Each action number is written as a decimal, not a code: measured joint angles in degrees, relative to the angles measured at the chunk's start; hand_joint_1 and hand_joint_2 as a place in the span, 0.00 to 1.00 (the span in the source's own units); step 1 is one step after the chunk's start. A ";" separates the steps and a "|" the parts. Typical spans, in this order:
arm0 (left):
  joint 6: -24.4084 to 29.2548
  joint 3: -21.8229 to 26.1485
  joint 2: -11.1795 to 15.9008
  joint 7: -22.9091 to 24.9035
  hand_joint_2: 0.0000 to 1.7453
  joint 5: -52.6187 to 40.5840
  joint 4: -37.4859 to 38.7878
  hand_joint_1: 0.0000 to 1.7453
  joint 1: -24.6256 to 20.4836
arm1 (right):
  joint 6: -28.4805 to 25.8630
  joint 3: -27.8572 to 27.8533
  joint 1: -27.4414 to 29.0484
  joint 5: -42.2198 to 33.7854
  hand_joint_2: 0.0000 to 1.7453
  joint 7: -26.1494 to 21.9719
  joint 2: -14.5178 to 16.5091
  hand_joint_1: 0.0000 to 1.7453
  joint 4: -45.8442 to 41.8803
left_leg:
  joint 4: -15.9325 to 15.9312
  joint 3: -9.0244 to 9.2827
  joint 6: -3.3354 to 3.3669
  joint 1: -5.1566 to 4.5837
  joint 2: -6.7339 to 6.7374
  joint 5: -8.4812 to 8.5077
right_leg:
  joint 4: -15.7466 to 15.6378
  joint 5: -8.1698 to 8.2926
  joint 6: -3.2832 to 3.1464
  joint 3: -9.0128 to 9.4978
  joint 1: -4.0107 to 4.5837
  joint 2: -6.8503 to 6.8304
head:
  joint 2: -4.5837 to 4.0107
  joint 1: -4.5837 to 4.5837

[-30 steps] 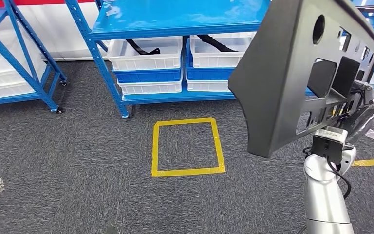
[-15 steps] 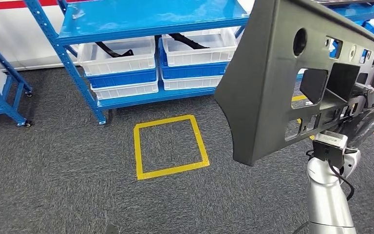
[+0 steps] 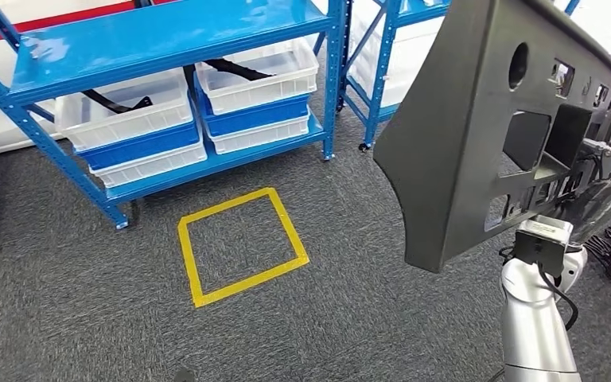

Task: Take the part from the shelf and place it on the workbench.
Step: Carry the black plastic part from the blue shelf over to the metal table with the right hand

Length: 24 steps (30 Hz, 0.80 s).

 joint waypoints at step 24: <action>0.24 -0.22 -0.32 0.83 1.00 -0.13 0.05 0.00 0.60 | -0.06 -2.30 6.35 -3.16 1.00 -2.77 -0.47 0.89 -1.62 | -13.41 6.68 1.72 -0.92 5.95 6.92 | 0.03 -0.62 2.10 0.25 1.10 -3.54 | 0.00 0.92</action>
